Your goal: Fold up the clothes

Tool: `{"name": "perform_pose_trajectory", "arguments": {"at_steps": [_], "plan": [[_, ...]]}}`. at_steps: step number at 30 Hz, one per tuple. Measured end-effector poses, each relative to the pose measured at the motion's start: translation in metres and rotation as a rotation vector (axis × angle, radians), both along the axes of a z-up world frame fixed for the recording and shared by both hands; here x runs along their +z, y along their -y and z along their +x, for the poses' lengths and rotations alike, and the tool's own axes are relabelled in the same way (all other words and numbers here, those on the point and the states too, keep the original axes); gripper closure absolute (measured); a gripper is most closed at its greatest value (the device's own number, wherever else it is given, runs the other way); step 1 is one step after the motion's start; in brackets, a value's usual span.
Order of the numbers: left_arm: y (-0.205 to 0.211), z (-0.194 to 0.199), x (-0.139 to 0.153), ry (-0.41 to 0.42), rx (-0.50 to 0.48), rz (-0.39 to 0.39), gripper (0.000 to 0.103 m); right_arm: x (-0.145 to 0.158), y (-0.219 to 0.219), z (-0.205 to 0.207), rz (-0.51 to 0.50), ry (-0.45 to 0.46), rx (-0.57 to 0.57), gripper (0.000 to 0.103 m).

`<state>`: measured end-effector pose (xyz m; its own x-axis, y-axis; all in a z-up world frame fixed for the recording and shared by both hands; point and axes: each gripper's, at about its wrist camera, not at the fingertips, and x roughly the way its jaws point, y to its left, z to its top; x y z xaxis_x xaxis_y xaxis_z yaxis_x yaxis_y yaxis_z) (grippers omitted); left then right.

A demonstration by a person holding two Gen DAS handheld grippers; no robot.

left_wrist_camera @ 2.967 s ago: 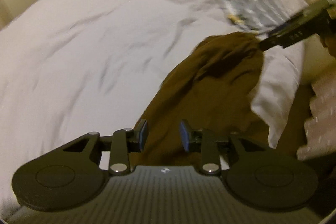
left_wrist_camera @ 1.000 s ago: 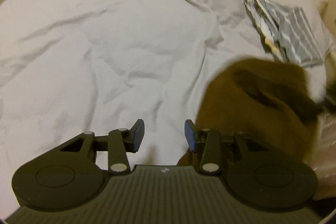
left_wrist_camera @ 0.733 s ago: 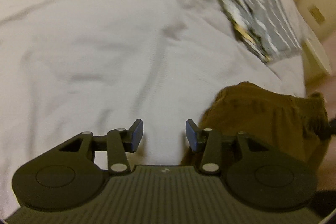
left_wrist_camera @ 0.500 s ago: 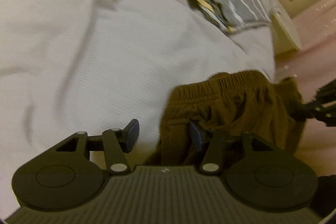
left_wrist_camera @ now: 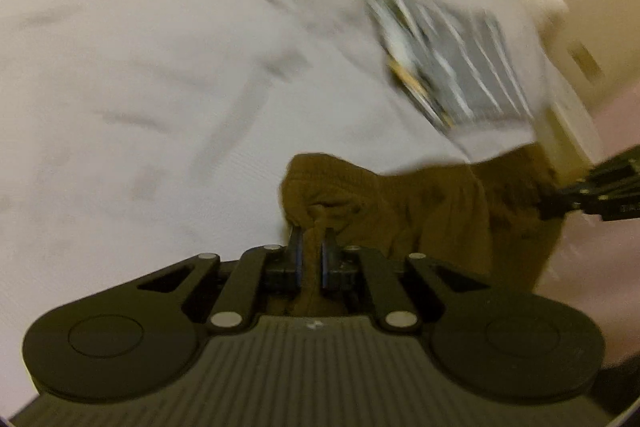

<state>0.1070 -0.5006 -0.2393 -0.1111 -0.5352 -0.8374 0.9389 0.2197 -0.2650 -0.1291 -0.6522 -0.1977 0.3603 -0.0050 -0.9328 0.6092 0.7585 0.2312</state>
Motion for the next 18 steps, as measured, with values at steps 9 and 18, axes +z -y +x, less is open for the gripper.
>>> {"name": "perform_pose_trajectory", "arguments": {"at_steps": [9, 18], "plan": [[-0.046, 0.083, 0.073, 0.386, 0.289, -0.136, 0.098, 0.056, 0.019, 0.129, -0.202, 0.234, 0.182, 0.095], [-0.046, 0.154, -0.002, 0.274, 0.489, 0.009, 0.072, -0.003, 0.05, 0.194, -0.165, 0.176, 0.167, 0.069]]}}
